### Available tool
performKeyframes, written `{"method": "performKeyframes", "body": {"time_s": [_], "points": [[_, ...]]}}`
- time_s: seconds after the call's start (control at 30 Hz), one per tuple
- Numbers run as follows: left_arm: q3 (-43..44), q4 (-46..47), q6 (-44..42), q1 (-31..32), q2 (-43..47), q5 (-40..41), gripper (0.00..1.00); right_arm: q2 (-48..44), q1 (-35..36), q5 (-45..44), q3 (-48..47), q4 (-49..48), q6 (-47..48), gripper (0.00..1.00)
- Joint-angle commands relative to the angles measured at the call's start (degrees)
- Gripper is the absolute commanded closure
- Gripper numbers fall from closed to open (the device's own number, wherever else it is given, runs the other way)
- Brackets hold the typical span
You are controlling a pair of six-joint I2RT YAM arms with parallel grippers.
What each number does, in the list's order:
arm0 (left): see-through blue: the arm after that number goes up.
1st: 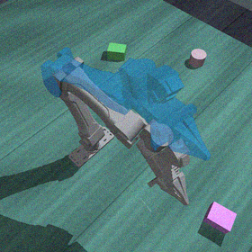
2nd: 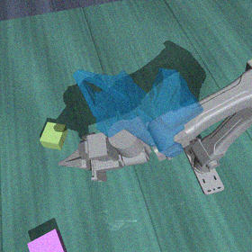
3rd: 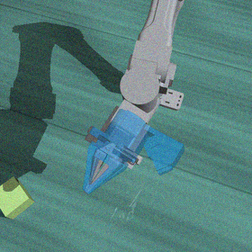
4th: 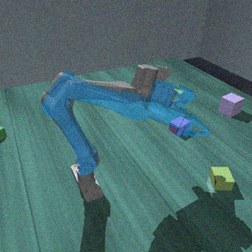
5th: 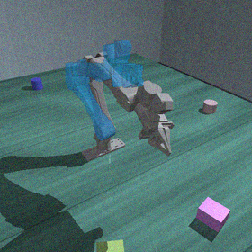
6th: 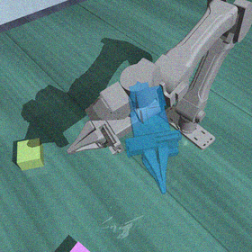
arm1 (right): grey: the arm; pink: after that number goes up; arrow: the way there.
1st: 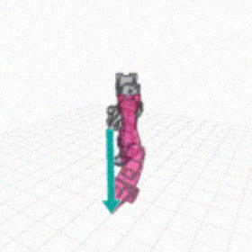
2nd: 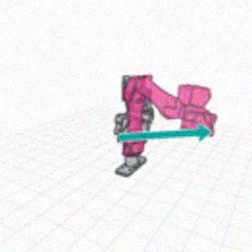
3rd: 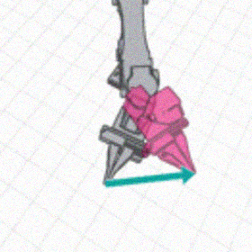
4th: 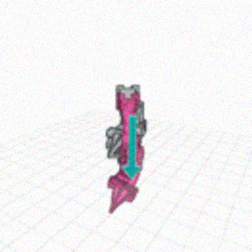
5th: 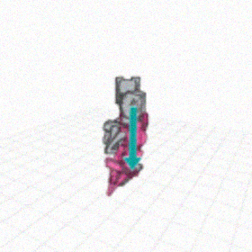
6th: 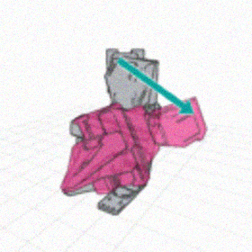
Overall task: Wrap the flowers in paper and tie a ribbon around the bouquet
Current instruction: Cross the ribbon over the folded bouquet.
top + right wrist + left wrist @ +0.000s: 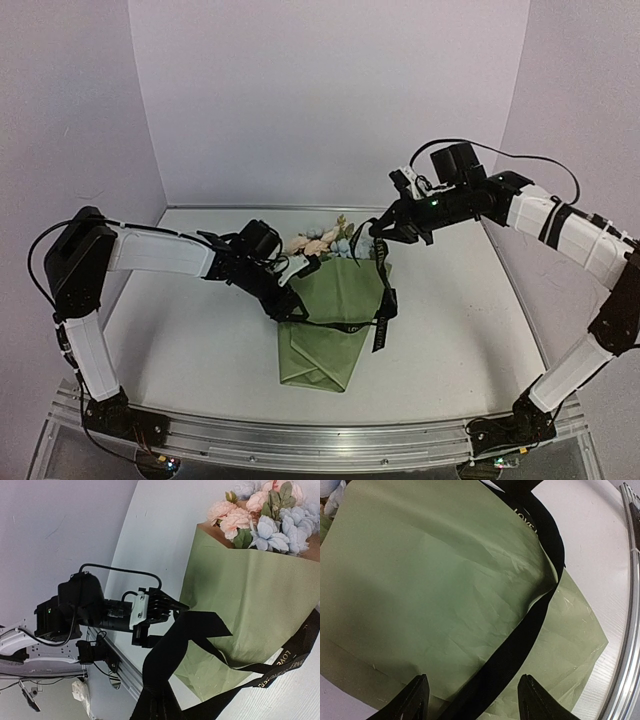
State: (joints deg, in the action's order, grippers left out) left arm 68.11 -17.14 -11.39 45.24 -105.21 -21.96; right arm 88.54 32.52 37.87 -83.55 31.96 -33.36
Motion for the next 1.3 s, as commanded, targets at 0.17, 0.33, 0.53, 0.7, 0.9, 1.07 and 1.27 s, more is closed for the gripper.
{"method": "performKeyframes", "body": {"time_s": [0.17,0.33,0.53,0.7,0.9,1.07,1.27], "points": [[4.3,-3.5,-3.6,2.6,-1.9,-0.2,0.37,-1.8,-0.6,-9.4,3.9,-2.4,0.2,1.0],[4.5,-5.3,-4.8,4.0,-3.1,2.1,0.38,0.3,-1.8,-12.7,2.4,-2.3,-0.9,1.0],[5.5,-4.8,-4.9,4.4,-4.5,6.7,0.5,1.2,-1.9,-9.2,1.0,-3.6,-0.6,1.0],[6.9,-3.5,-4.5,4.3,-5.5,8.8,0.84,-0.8,-1.8,-3.1,5.6,-10.3,-0.5,1.0],[6.7,0.5,-2.0,3.3,-4.2,7.6,1.0,-1.4,-1.8,8.0,11.2,-20.7,-0.2,1.0],[6.5,2.4,0.6,0.8,-3.5,2.8,1.0,2.1,-0.8,18.3,11.6,-25.4,-1.6,1.0],[7.7,3.5,2.7,-2.0,-4.2,-3.7,1.0,6.8,2.7,26.0,10.2,-24.3,-0.8,1.0]]}}
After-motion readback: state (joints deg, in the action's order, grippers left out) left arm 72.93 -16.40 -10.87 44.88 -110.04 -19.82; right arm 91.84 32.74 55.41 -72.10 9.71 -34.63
